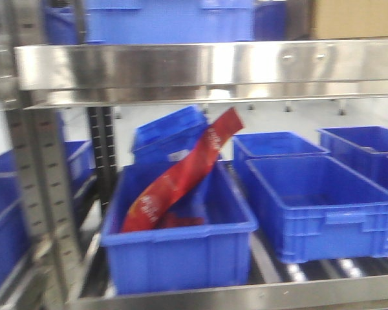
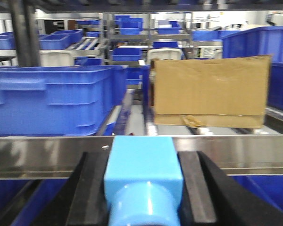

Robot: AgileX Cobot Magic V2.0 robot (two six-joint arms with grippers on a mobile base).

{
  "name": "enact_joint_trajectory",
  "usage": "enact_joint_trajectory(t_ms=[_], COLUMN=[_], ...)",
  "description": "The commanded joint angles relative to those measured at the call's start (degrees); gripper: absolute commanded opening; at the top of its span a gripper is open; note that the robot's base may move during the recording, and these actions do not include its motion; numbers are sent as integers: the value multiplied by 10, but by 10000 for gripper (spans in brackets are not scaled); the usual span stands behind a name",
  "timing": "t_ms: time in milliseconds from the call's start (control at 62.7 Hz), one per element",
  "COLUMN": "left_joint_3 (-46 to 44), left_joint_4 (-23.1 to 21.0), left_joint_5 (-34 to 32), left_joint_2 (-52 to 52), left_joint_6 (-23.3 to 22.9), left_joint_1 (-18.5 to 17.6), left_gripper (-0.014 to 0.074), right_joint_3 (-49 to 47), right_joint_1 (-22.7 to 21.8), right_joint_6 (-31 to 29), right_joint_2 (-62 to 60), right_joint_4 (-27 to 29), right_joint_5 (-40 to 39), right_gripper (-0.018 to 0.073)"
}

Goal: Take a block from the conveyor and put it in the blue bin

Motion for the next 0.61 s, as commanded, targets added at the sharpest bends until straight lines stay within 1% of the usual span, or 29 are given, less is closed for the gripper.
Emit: enact_joint_trajectory(t_ms=[0, 590], left_joint_3=[0, 0], left_joint_4=[-1, -1], left_joint_5=[-9, -9], left_joint_2=[-2, -2], left_joint_6=[-1, -1], left_joint_1=[-4, -4], left_gripper=[-111, -111], right_joint_3=[-6, -6], right_joint_1=[0, 0], right_joint_6=[-4, -4], right_joint_2=[-1, -1], right_joint_4=[1, 1], right_joint_5=[-10, -10], right_gripper=[-154, -154])
